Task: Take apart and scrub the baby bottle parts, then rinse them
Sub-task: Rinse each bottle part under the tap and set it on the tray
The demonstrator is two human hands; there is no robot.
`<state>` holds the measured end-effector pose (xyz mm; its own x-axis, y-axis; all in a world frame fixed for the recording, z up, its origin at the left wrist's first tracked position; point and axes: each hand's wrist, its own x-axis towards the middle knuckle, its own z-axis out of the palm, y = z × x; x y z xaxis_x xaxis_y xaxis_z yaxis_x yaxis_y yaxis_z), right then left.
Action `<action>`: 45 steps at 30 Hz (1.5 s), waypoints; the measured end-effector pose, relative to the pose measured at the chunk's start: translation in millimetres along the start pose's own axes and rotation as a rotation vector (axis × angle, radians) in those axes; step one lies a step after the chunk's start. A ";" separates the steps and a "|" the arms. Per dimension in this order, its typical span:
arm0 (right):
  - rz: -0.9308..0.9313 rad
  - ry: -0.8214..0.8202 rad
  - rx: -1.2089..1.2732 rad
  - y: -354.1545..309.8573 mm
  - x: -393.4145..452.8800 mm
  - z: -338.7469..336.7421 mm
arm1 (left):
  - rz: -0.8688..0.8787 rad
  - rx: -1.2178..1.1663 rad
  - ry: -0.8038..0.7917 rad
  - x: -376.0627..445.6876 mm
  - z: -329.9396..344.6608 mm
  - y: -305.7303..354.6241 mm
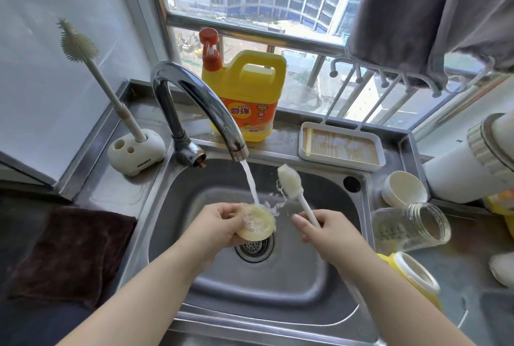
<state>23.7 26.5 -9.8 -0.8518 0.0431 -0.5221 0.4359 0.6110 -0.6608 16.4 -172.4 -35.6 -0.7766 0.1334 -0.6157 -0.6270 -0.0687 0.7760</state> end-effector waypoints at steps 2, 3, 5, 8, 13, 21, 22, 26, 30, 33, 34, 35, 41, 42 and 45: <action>0.124 -0.101 0.228 -8.6 6.7 16.0 | -0.007 -0.026 -0.007 -2.1 2.0 -3.6; 0.141 -0.148 0.277 -10.9 9.6 23.1 | -0.010 -0.044 -0.007 -4.0 2.3 -5.0; 0.146 -0.199 0.305 -12.9 12.3 35.7 | 0.009 -0.073 -0.014 -7.7 0.5 -8.6; 0.176 -0.140 0.334 -11.0 14.7 45.5 | 0.161 0.019 -0.071 -13.0 -5.6 -14.6; 0.206 -0.114 0.312 -18.3 13.7 44.7 | 0.654 0.800 -0.137 -11.1 -19.4 -26.1; -0.108 -0.043 0.119 -6.9 -0.3 17.2 | 0.383 0.225 0.033 -7.2 -19.4 -14.1; -0.183 -0.047 0.107 -2.3 -5.3 12.1 | 0.350 0.123 0.033 -6.5 -19.7 -12.5; -0.417 -0.027 -0.168 17.4 -14.0 0.2 | 0.271 -0.098 0.005 -3.2 -18.4 -9.3; -0.466 0.116 -0.235 13.6 -8.2 4.8 | 0.284 0.024 -0.031 -2.2 -15.5 -9.6; -0.535 0.138 -0.317 3.4 -8.6 10.6 | 0.299 0.037 -0.034 0.0 -17.0 -7.9; -0.518 0.147 -0.360 4.7 -7.4 8.0 | 0.313 0.059 -0.032 0.5 -18.8 -7.7; -0.487 0.167 -0.386 6.3 -6.3 3.6 | 0.329 0.093 -0.033 1.1 -20.3 -8.1; -0.482 0.152 -0.313 -3.5 -3.5 4.0 | 0.373 0.101 -0.031 2.6 -19.0 -1.7; -0.462 0.154 -0.315 -1.8 -1.7 2.6 | 0.379 0.117 -0.035 3.1 -19.8 -0.9; -0.438 0.147 -0.283 0.4 -1.1 -0.3 | 0.385 0.160 -0.044 4.0 -17.6 -2.8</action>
<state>24.7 26.9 -9.3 -0.9768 -0.1652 -0.1360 -0.0468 0.7850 -0.6177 13.9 -189.0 -42.6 -0.9469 0.1703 -0.2728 -0.2713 0.0321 0.9619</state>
